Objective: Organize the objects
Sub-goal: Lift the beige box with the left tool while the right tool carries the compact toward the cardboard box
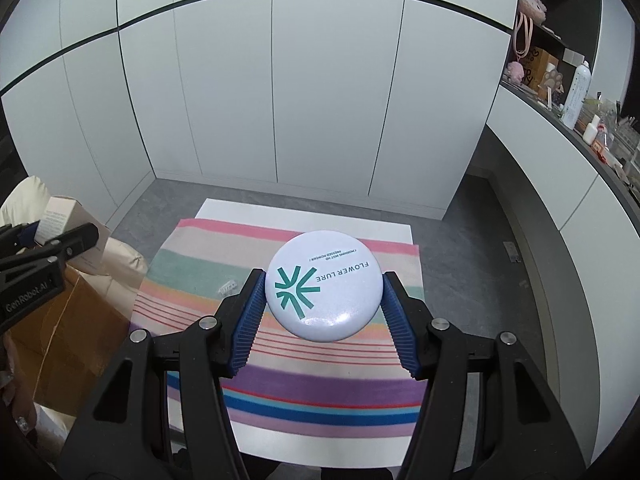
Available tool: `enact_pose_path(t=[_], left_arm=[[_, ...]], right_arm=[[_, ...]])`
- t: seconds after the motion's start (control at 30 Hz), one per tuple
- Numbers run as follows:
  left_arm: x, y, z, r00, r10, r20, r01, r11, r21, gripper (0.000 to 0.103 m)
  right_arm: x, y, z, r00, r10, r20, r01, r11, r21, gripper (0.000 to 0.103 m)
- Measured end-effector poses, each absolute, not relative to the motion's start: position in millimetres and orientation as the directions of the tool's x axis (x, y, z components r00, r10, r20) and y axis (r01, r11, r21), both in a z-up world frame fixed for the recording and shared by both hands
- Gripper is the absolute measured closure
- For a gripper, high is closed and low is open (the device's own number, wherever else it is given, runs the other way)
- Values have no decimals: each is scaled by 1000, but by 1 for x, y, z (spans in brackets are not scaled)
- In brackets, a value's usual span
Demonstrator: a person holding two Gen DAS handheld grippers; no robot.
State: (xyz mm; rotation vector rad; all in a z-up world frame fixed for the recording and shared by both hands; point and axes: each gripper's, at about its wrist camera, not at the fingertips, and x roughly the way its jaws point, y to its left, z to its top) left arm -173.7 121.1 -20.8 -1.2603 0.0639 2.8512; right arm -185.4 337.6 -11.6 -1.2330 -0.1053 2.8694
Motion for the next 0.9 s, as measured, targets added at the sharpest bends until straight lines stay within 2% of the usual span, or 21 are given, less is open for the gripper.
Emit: enact_pose_path(t=[0.2,0.53,0.77,0.9], left_arm=[[-138,119,-17,-670,27,-742,-67,-997,25,51],[-73,115,-10,-659,53,-750,-119,-992,34,51],[-37,102,-19,-693,-23,-721,-82,-991,110,51],[-23,85,-30,-665,-21,-746,-71,-993,91,51]], right_arm=[[-161,338,-17,-676,84,-732,10,-992,-123,43],[-97,330,-26,-672,57,-739,53,-991,-125,43],[-47,328,-38,-669,39,-742,59,-993,-105,43],[-19,328,-48,-655,18,-755,54,-996,-70,43]])
